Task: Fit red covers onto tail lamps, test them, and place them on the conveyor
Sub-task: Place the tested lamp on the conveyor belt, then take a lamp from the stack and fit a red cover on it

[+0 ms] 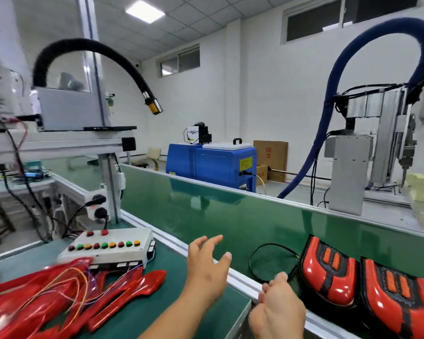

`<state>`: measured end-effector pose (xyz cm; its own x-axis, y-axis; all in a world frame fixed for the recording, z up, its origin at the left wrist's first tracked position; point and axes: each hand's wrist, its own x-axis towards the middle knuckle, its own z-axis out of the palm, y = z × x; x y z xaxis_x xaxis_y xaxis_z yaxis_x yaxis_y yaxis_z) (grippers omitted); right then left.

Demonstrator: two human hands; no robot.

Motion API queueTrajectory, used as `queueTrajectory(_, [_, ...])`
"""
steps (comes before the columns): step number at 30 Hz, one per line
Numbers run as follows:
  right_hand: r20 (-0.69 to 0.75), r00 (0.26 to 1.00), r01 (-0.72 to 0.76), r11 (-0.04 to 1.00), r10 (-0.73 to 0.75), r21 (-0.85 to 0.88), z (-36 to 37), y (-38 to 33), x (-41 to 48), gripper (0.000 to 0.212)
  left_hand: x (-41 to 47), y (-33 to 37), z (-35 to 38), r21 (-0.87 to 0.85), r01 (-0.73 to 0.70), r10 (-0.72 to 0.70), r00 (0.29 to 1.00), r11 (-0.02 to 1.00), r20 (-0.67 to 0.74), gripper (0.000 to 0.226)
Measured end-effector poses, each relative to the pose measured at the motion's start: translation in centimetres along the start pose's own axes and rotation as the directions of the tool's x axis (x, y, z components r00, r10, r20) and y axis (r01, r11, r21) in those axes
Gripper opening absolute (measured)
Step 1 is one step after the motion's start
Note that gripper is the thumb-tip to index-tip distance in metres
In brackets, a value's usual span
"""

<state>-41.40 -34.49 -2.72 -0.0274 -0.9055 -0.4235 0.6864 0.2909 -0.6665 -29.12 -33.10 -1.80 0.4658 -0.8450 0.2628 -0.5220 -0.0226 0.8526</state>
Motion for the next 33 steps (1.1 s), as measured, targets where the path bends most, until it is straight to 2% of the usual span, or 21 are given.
queueTrajectory(2, [-0.030,0.998,0.046,0.995,-0.049,-0.089,2.8,1.9,-1.3,0.037,-0.5,-1.1,-2.3,0.021,0.013,-0.011,0.998,1.000,-0.065,0.040])
queueTrajectory(5, [0.022,1.000,0.024,0.990,-0.022,-0.137,6.2,5.6,-2.7,0.034,-1.7,-2.5,-5.8,0.040,0.042,-0.035,0.989,0.998,-0.145,0.039])
queueTrajectory(11, [0.258,0.961,-0.019,0.956,0.098,-0.293,11.6,12.6,-6.6,0.037,-4.7,-5.2,-12.5,0.102,0.115,-0.078,0.948,0.988,-0.308,0.037])
queueTrajectory(14, [0.408,0.900,0.018,0.923,0.152,-0.385,13.7,15.4,-9.6,0.033,-6.4,-6.5,-16.1,0.090,0.170,-0.126,0.920,0.981,-0.371,0.036])
queueTrajectory(18, [0.633,0.754,0.201,0.854,0.178,-0.479,15.6,19.5,-13.4,0.026,-9.1,-7.7,-20.7,0.028,0.189,-0.153,0.862,0.982,-0.483,0.031])
queueTrajectory(20, [0.697,0.686,0.251,0.830,0.210,-0.498,16.2,21.8,-15.2,0.021,-10.5,-8.6,-22.6,-0.015,0.217,-0.190,0.817,0.976,-0.544,0.031])
queueTrajectory(22, [0.699,0.658,0.199,0.830,0.282,-0.521,16.6,23.7,-17.1,0.032,-11.6,-9.7,-24.1,-0.033,0.239,-0.212,0.778,0.970,-0.591,0.032])
queueTrajectory(24, [0.709,0.625,0.213,0.803,0.327,-0.557,16.8,25.5,-18.4,0.040,-12.5,-11.1,-25.3,-0.035,0.263,-0.226,0.748,0.964,-0.624,0.032])
queueTrajectory(27, [0.722,0.593,0.238,0.779,0.356,-0.580,17.3,28.0,-19.5,0.040,-13.1,-13.0,-26.9,-0.094,0.257,-0.251,0.693,0.962,-0.675,0.032])
queueTrajectory(31, [0.747,0.569,0.325,0.741,0.343,-0.588,18.4,30.6,-19.8,0.040,-13.2,-15.2,-29.0,-0.070,0.280,-0.234,0.612,0.958,-0.755,0.032])
queueTrajectory(33, [0.777,0.537,0.420,0.694,0.329,-0.585,19.3,31.3,-19.4,0.037,-12.9,-16.0,-29.7,-0.080,0.268,-0.228,0.586,0.960,-0.778,0.034])
